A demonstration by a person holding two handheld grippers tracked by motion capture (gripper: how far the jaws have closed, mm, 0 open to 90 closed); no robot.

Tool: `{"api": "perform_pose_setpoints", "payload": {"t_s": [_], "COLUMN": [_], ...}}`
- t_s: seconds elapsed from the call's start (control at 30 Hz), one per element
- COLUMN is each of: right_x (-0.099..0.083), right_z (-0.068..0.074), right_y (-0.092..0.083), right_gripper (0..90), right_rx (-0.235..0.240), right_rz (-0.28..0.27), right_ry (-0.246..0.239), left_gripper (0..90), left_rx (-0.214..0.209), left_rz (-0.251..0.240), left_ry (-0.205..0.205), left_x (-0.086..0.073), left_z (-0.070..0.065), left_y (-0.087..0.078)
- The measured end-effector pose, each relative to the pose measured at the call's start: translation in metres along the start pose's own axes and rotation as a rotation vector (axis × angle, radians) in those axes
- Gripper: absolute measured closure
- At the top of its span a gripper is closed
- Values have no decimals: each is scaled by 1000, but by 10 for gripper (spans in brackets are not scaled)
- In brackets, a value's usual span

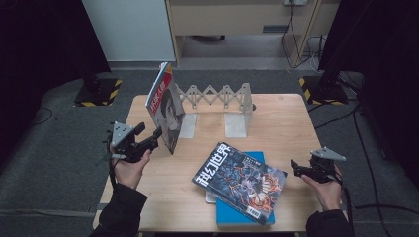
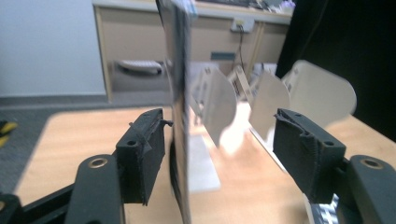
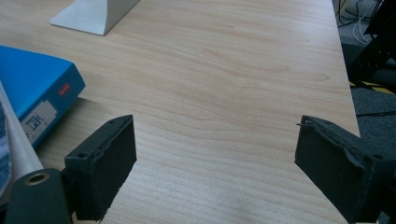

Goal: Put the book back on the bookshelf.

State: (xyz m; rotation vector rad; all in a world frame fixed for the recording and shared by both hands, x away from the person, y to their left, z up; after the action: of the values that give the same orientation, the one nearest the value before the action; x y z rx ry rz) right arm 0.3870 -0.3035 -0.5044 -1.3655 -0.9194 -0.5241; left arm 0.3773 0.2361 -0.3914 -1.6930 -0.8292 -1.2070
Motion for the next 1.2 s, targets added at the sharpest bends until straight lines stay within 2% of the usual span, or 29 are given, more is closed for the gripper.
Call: {"api": "perform_pose_setpoints", "payload": {"t_s": [0.17, 0.27, 0.3, 0.37, 0.47, 0.53, 0.6, 0.63, 0.67, 0.8, 0.83, 0.87, 0.97, 1.0, 1.2], "right_x": [3, 6, 6, 8, 9, 10, 12, 12, 12, 12, 13, 13, 14, 14, 13], "right_z": [1, 3, 4, 6, 12, 14, 19, 20, 22, 26, 28, 28, 32, 33, 43], "right_y": [-3, -7, -8, -10, -12, -12, -14, -14, -14, -16, -17, -17, -19, -19, -18], "right_gripper": [131, 164, 205, 207, 212, 214, 220, 225, 234, 240, 241, 241, 241, 242, 274], "right_rx": [-5, -2, 16, 43, 54, 61, 74, 80, 90, 112, 116, 116, 133, 138, 193], "right_rz": [-10, -32, -38, -37, -43, -53, -58, -58, -61, -57, -64, -64, -66, -68, -39], "right_ry": [-5, 2, 3, 13, -8, -18, -31, -34, -34, -38, -38, -38, -36, -39, -35], "left_gripper": [303, 281, 273, 264, 256, 256, 276, 279, 278, 278, 276, 277, 271, 269, 267], "left_rx": [-22, -57, -60, -70, -97, -111, -152, -152, -164, -183, -210, -210, -256, -271, -316], "left_rz": [37, 72, 85, 91, 130, 139, 171, 171, 195, 233, 244, 244, 262, 283, 310], "left_ry": [2, 2, 12, 19, 44, 44, 14, 14, 15, 23, 31, 31, 18, 4, -30], "left_x": [-18, -34, -37, -43, -57, -62, -74, -74, -80, -87, -91, -91, -100, -104, -113], "left_z": [-6, -14, -16, -20, -26, -27, -30, -30, -33, -39, -42, -42, -47, -50, -57], "left_y": [1, 4, 6, 8, 12, 13, 16, 16, 18, 22, 24, 24, 28, 30, 34]}}
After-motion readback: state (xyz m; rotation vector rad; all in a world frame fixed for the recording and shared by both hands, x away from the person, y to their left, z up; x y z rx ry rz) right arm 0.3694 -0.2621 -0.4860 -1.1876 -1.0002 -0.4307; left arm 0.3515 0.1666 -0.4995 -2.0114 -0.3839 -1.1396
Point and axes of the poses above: each handheld gripper's, and its own axes: y roughly forward along the jaws, x roughly out of its top, z roughly to its left, the point moved 2 cm from there along y, roughly forward along the jaws, and after that the axes turned 3 degrees about -x, right-handed, at the moved point
